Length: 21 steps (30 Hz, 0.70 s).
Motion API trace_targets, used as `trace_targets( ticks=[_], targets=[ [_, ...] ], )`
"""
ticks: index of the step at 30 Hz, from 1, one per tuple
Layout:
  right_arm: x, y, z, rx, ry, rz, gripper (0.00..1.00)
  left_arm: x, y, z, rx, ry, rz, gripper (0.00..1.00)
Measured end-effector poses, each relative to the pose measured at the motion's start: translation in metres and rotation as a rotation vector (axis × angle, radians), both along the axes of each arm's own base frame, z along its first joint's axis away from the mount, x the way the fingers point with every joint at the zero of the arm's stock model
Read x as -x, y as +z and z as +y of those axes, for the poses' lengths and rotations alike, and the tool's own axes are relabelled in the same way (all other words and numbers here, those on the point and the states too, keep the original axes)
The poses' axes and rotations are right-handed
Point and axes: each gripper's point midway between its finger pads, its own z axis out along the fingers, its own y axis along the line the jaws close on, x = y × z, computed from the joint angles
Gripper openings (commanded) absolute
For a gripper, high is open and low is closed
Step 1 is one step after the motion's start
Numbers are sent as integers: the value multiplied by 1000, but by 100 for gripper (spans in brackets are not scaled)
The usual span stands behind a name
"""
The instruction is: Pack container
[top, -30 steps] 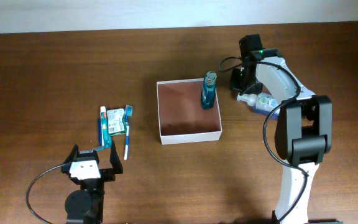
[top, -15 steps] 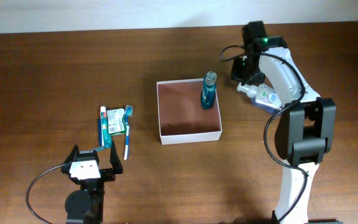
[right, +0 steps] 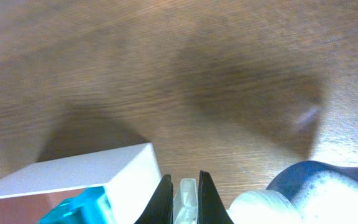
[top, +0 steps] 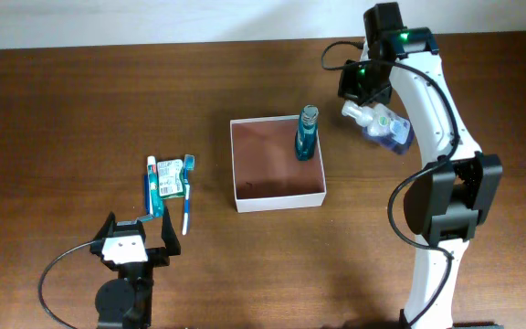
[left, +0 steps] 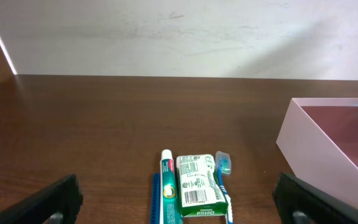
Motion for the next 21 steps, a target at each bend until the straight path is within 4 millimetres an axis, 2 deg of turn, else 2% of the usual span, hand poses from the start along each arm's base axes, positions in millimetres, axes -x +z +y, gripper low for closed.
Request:
trace_targets(
  ticks=[6,9,21],
  targets=[
    [0,23,14,-112,27,-33,4,0,0,0,0,0,0,100],
    [0,30,14,-187,30,-36,4,0,0,0,0,0,0,100],
    [-10,61,-23,-451,104,-144,4,0,0,0,0,0,0,100]
  ],
)
